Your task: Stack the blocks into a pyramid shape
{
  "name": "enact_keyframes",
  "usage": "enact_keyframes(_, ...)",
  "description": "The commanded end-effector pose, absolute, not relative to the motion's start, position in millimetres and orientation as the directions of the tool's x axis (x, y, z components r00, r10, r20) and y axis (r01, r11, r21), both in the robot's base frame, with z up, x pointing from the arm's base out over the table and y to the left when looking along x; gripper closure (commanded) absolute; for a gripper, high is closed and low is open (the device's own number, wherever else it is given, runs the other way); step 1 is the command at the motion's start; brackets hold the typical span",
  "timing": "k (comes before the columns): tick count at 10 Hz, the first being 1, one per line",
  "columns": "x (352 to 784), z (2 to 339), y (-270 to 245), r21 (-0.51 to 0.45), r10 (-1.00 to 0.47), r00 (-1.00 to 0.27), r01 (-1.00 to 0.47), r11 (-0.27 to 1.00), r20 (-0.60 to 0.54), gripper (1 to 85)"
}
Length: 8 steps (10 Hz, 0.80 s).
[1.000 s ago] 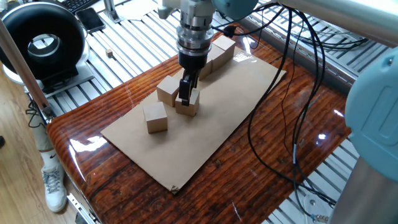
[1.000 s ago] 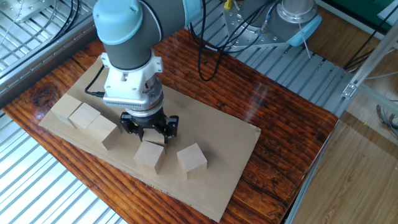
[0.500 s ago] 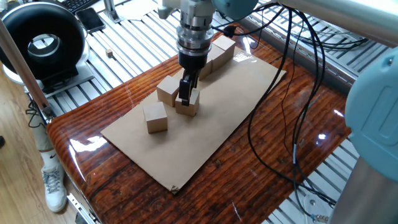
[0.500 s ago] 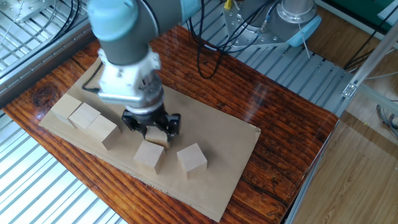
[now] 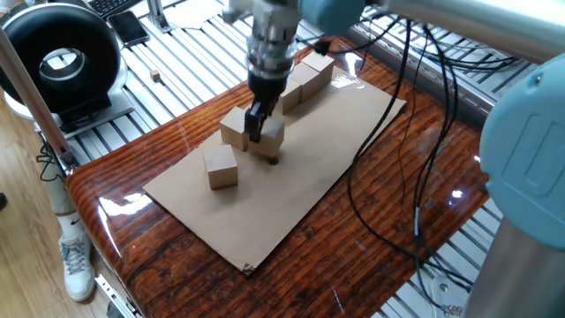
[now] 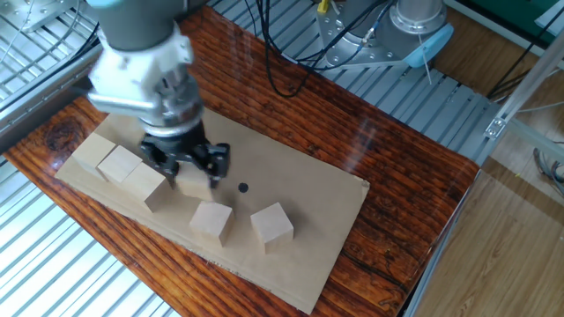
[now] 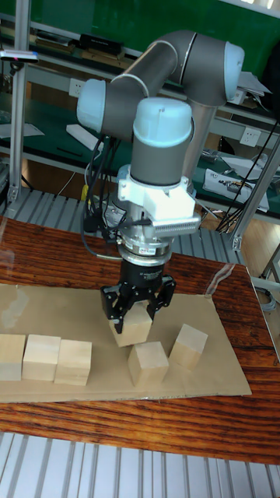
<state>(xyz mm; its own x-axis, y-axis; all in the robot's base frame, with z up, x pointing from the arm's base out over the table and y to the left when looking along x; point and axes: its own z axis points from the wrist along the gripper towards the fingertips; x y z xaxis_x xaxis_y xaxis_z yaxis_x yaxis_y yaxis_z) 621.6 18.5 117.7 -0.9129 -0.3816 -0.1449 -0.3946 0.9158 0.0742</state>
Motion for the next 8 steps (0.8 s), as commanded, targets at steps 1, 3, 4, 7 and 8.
enact_keyframes(1,657,136,-4,0.001,-0.258,-0.936,-0.266,0.964,-0.24,84.7)
enact_keyframes(3,675,136,-4,0.034,-0.103,-0.952,-0.118,0.992,-0.287,84.7)
enact_keyframes(4,673,135,0,0.066,-0.045,-0.961,-0.065,0.996,-0.274,84.7)
enact_keyframes(7,670,135,9,0.169,0.224,-0.947,0.188,0.968,-0.23,84.7)
enact_keyframes(8,677,137,8,0.182,0.28,-0.928,0.24,0.954,-0.247,84.7)
